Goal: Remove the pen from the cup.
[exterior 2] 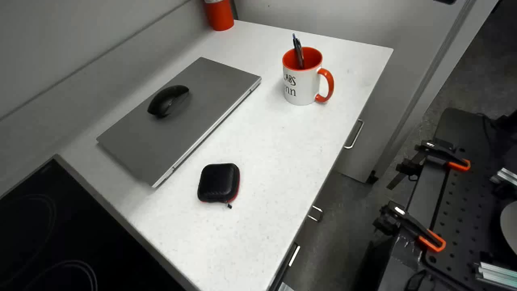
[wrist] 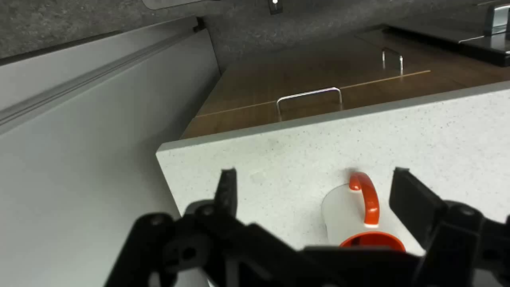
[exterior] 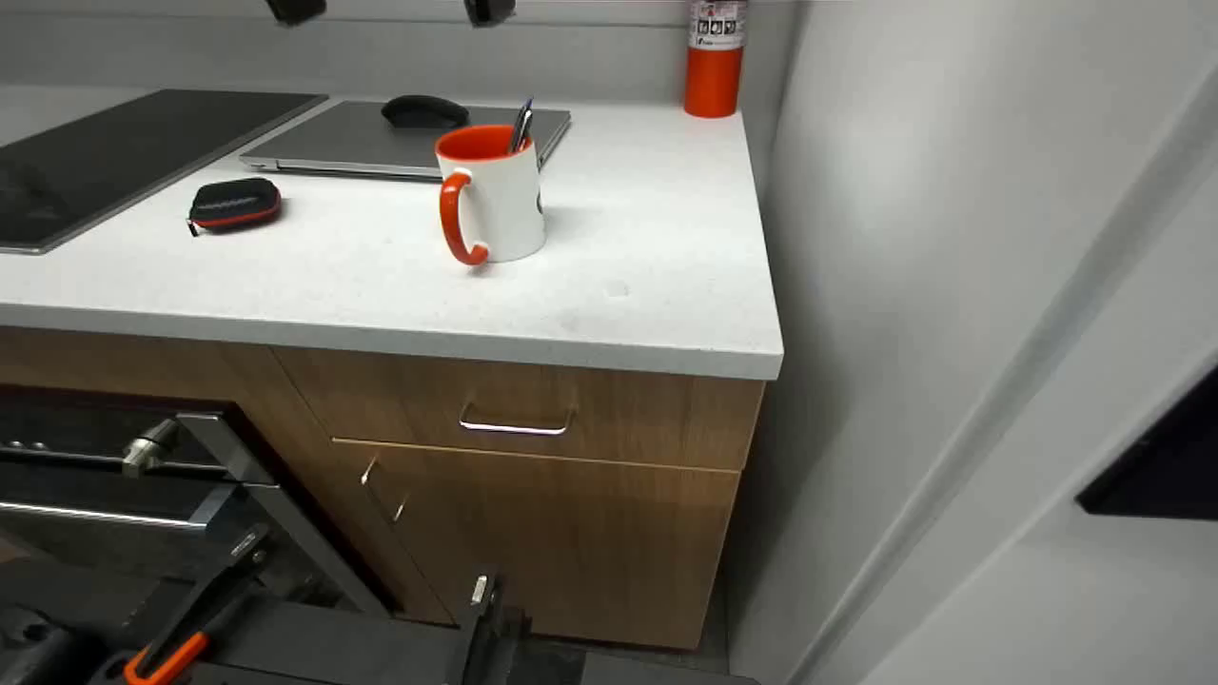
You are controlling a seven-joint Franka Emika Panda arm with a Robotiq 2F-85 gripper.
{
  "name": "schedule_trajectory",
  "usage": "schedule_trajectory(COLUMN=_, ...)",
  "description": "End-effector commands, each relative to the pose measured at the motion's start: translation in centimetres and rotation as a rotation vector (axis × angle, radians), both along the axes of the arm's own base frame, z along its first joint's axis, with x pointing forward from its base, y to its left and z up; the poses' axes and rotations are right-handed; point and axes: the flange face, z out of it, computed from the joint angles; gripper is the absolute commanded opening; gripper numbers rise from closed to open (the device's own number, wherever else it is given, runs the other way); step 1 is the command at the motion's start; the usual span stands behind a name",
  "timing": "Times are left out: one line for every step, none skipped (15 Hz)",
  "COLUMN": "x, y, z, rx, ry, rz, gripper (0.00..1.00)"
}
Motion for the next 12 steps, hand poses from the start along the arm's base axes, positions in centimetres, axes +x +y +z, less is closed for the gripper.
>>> schedule_trajectory(x=0.0, y=0.0, z=0.0, rx=0.000, ry=0.002, rz=0.000, gripper=1.00)
schedule_trajectory(x=0.0, y=0.0, z=0.0, rx=0.000, ry=0.002, rz=0.000, gripper=1.00)
schedule_trajectory(x=0.3, y=0.1, z=0.0, rx=0.021, ry=0.010, rz=0.023, gripper=1.00)
schedule_trajectory(x=1.2, y=0.4, z=0.1, rx=0.031, ry=0.004, rz=0.026, gripper=1.00)
schedule_trajectory(x=2.7, y=1.1, z=0.0, rx=0.047, ry=0.007, rz=0.055, gripper=1.00)
schedule_trajectory(x=4.2, y=1.9, z=-0.1, rx=0.042, ry=0.003, rz=0.063, gripper=1.00)
schedule_trajectory(x=5.6, y=2.8, z=-0.3, rx=0.067, ry=0.006, rz=0.086, gripper=1.00)
schedule_trajectory(x=7.4, y=3.7, z=-0.6, rx=0.070, ry=-0.006, rz=0.088, gripper=1.00)
schedule_trajectory(x=8.9, y=4.3, z=-0.9, rx=0.082, ry=-0.010, rz=0.096, gripper=1.00)
schedule_trajectory(x=10.5, y=4.8, z=-1.3, rx=0.083, ry=-0.013, rz=0.098, gripper=1.00)
schedule_trajectory(x=12.0, y=5.0, z=-1.8, rx=0.080, ry=-0.017, rz=0.091, gripper=1.00)
schedule_trajectory(x=13.6, y=4.9, z=-2.2, rx=0.074, ry=-0.018, rz=0.087, gripper=1.00)
